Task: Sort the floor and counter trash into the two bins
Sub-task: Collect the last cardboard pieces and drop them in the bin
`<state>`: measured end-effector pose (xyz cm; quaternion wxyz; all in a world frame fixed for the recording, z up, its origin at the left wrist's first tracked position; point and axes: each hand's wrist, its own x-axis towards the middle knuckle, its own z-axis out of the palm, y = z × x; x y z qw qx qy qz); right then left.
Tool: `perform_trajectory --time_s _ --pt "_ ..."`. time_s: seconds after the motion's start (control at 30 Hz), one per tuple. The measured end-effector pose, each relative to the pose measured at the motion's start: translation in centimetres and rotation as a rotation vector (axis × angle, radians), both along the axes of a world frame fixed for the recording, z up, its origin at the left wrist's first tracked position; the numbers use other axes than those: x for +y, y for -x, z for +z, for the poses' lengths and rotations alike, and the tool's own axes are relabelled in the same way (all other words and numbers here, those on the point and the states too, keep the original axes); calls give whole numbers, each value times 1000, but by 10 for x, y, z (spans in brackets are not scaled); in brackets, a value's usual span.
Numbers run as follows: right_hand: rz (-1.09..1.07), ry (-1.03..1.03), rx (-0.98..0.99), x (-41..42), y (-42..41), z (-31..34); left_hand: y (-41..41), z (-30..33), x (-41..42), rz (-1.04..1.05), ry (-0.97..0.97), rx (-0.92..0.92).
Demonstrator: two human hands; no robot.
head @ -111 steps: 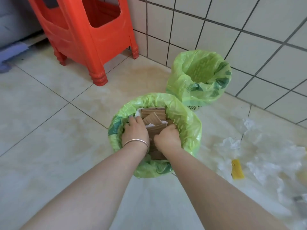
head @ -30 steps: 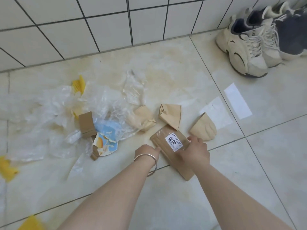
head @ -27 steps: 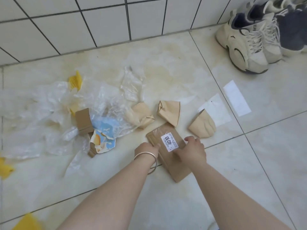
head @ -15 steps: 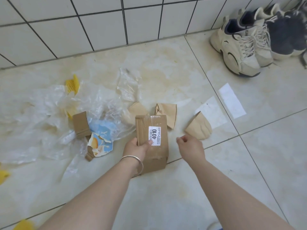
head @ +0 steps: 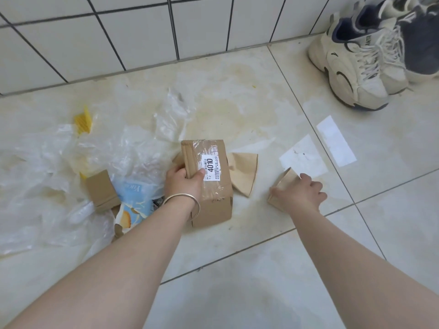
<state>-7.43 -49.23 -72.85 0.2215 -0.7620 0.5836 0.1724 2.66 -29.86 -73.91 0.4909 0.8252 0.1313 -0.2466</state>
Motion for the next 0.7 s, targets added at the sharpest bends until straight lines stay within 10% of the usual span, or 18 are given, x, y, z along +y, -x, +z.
perform_trajectory --time_s 0.3,0.7 --pt "-154 -82 -156 5 -8 2 -10 -6 7 -201 -262 -61" --pt "163 -353 -355 32 -52 2 -21 5 15 -257 -378 -37"
